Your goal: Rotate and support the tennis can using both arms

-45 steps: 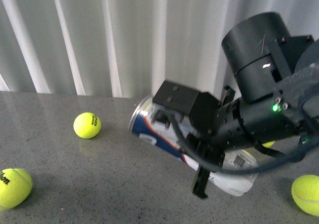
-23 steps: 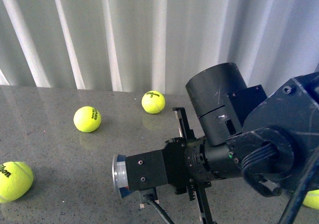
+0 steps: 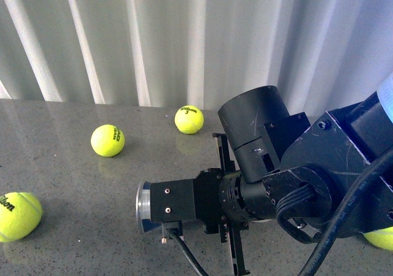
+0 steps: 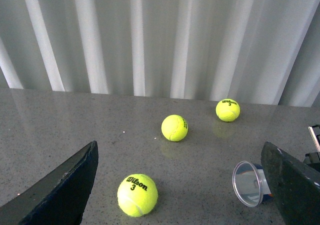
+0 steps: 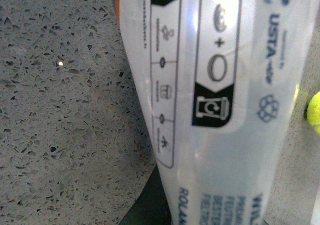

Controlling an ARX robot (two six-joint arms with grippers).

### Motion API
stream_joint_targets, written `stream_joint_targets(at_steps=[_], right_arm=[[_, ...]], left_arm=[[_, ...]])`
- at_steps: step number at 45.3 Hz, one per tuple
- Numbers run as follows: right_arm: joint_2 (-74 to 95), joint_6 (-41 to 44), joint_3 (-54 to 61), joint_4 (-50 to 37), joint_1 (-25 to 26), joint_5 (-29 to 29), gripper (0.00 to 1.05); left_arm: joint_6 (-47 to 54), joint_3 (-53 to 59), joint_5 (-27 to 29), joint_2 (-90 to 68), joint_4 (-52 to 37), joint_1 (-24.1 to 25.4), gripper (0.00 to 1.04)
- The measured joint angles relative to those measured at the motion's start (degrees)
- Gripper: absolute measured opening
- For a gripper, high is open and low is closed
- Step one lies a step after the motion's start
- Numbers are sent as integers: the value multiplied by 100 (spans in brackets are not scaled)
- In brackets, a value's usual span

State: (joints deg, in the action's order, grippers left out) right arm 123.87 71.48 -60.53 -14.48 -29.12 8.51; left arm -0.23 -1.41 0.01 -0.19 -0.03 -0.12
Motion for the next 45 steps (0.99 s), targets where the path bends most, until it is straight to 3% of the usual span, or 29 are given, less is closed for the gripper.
stream_joint_targets(at_steps=[5,19,26,45], right_arm=[[-2,-262,-20,76,0,107,22],[-236,-1008,68,127,24,343,80],[-450,-1202,149,149,59,426,100],[-1482,-2304,564,129,240,815,98]], left_arm=[[0,0,0,0,0,0,98],[0,0,0,0,0,0,98],[0,0,0,0,0,0,98],[0,0,0,0,0,0,98]])
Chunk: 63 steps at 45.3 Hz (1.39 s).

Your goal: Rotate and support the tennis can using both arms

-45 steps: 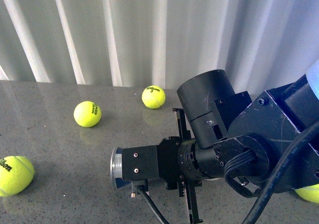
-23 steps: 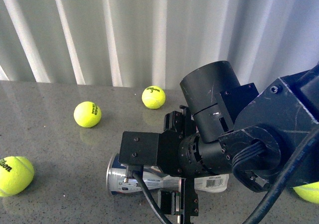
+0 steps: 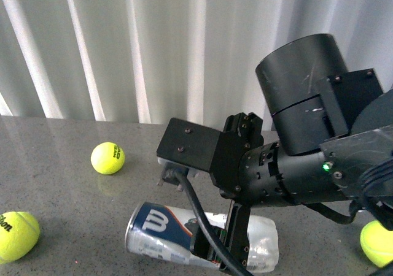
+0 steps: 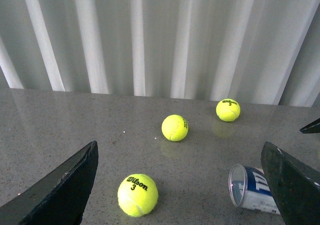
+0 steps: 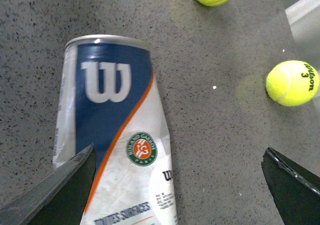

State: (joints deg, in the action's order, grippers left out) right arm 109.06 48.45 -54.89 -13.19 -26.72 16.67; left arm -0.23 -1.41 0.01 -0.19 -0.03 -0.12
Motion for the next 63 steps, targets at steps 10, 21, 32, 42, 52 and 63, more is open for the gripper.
stream_joint_targets(at_steps=[10,21,32,42,52,63], right_arm=[[-614,-476,426,-63,199,173,98],[-1421,-1231,1032,-245,555,374,98],[-2695,-3040,1818,-376,1237,-173,98],[-3788,-5021,2245,-227,2048,-1685,98],[-5198,-5595,3215,-586,2758,-3036,98],[-5377,-5305,3421,-981,2837,-2647,94]], left_arm=[[0,0,0,0,0,0,98],[0,0,0,0,0,0,98],[0,0,0,0,0,0,98],[0,0,0,0,0,0,98],[0,0,0,0,0,0,98],[0,0,0,0,0,0,98]])
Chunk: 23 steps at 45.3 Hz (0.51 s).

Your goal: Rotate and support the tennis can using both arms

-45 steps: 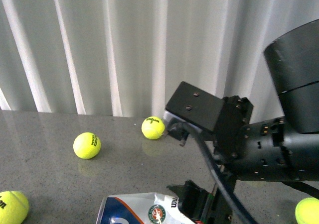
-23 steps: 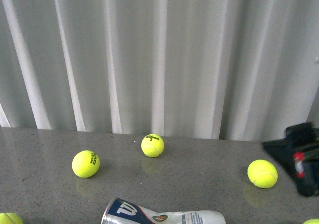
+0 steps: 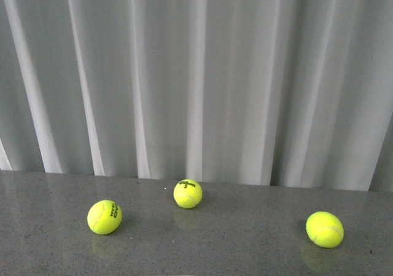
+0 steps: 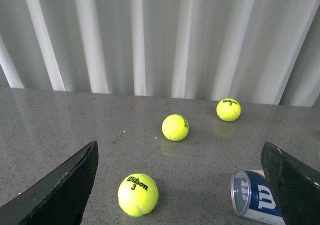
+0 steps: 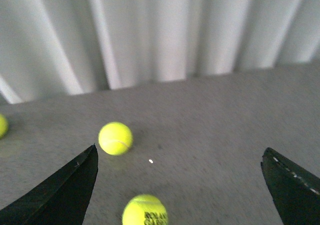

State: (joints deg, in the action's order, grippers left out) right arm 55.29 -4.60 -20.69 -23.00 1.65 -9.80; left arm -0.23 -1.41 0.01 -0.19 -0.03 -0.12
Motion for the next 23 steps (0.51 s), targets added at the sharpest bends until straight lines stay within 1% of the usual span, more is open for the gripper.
stream_joint_targets(at_steps=[1,2,4,5,9,10,12,13,15,18,19,23], right_arm=[[13,94,190,-538,-9,415,89],[4,170,350,-920,-44,616,85],[-129,302,669,-1508,-116,938,74],[-208,332,750,-1589,-149,990,70],[-522,400,1003,-1613,-164,981,52],[-619,415,1086,-1589,-164,981,46],[-748,424,1187,-1541,-164,986,38],[-848,433,1252,-1497,-164,986,32],[-990,437,1338,-1436,-164,986,24],[-1298,437,1488,-1283,-164,979,7],[-1359,437,1515,-1248,-164,979,3],[-1591,457,1606,-1104,-164,986,3]], left_arm=[[0,0,0,0,0,0,98],[0,0,0,2,0,0,98],[0,0,0,2,0,0,98],[0,0,-4,0,0,0,98],[0,0,0,0,0,0,98],[0,0,4,0,0,0,98],[0,0,2,0,0,0,98],[0,0,2,0,0,0,98],[0,0,-2,0,0,0,98],[0,0,0,0,0,0,98],[0,0,0,0,0,0,98],[0,0,2,0,0,0,98]])
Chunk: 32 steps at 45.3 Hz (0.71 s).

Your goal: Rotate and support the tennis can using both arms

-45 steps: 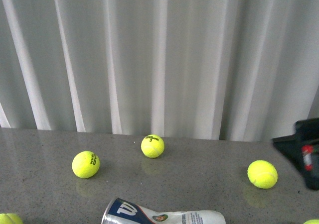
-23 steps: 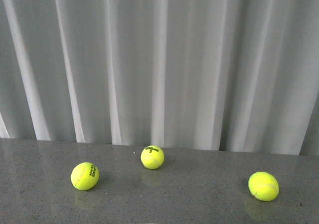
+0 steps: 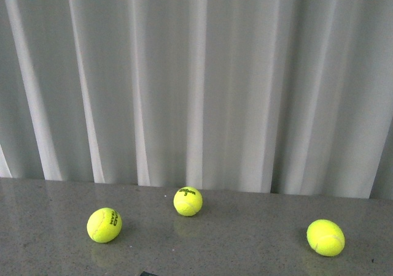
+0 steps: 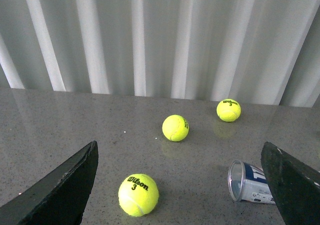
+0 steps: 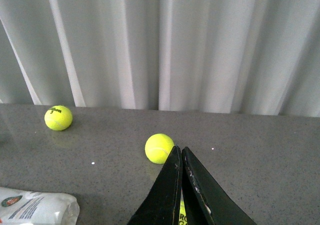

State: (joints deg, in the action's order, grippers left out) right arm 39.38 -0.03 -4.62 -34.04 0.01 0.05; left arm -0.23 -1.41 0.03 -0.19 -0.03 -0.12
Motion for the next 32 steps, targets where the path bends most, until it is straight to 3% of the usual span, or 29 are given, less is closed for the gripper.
stream_joint_targets(at_steps=[19,32], right_arm=[[-907,0,428,407,0,2,3],[-1683,2,439,1134,0,2,3]], left_arm=[[0,0,-2,0,0,0,98],[0,0,-2,0,0,0,98]])
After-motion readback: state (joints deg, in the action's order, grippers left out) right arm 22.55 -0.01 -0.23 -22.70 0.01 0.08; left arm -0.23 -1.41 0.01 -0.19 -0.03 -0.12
